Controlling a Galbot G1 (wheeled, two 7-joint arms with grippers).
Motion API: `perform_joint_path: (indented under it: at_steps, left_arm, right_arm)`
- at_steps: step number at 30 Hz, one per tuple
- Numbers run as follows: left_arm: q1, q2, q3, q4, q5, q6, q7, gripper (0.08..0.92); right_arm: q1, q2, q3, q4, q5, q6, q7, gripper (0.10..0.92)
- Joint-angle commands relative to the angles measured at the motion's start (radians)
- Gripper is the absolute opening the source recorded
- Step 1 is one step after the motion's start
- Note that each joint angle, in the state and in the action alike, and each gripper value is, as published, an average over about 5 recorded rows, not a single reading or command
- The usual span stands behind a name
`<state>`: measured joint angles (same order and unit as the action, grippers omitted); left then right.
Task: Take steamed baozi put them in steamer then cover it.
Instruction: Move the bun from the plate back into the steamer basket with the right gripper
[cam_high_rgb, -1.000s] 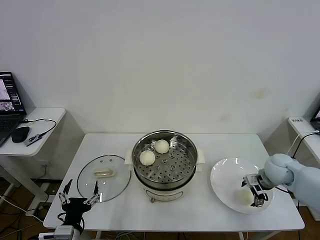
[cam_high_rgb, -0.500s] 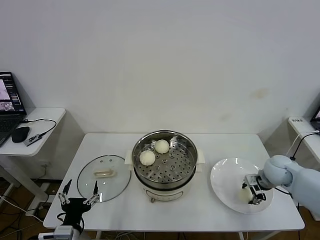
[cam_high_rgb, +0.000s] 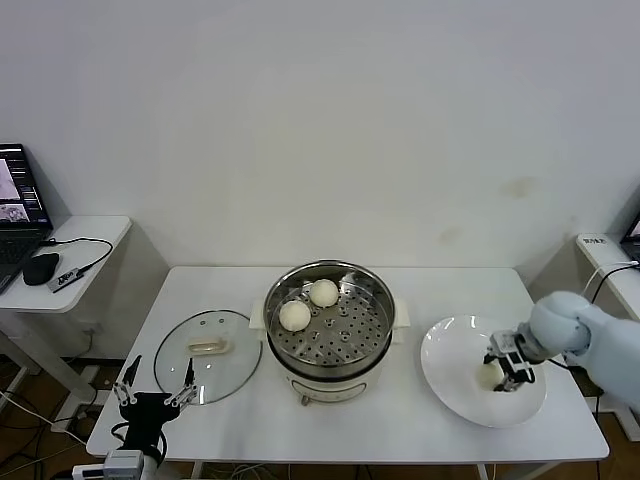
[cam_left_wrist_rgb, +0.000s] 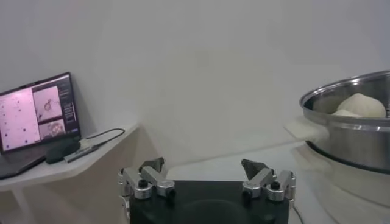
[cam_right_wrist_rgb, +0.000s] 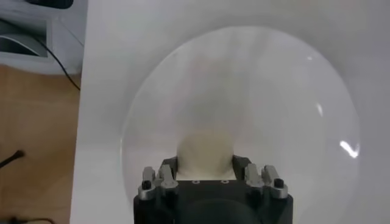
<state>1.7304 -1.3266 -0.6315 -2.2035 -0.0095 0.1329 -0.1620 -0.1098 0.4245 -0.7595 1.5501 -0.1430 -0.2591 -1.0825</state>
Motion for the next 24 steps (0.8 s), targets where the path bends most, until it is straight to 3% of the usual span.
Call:
perform_joint_path:
  at_steps: [1, 14, 24]
  left_arm:
    - [0.001, 0.001, 0.0, -0.001, -0.003, -0.001, 0.001, 0.823]
    - [0.001, 0.002, -0.009, -0.005, -0.017, -0.001, 0.001, 0.823]
    - [0.017, -0.006, -0.035, -0.02, -0.021, -0.002, 0.001, 0.823]
  right_arm:
    - [0.327, 0.014, -0.106, 0.016, 0.118, -0.009, -0.028, 0.576]
    - [0.807, 0.251, -0.39, -0.003, 0.292, -0.03, -0.012, 0.579]
    - [0.791, 0.487, -0.465, 0.037, 0.37, -0.028, 0.076, 0.586]
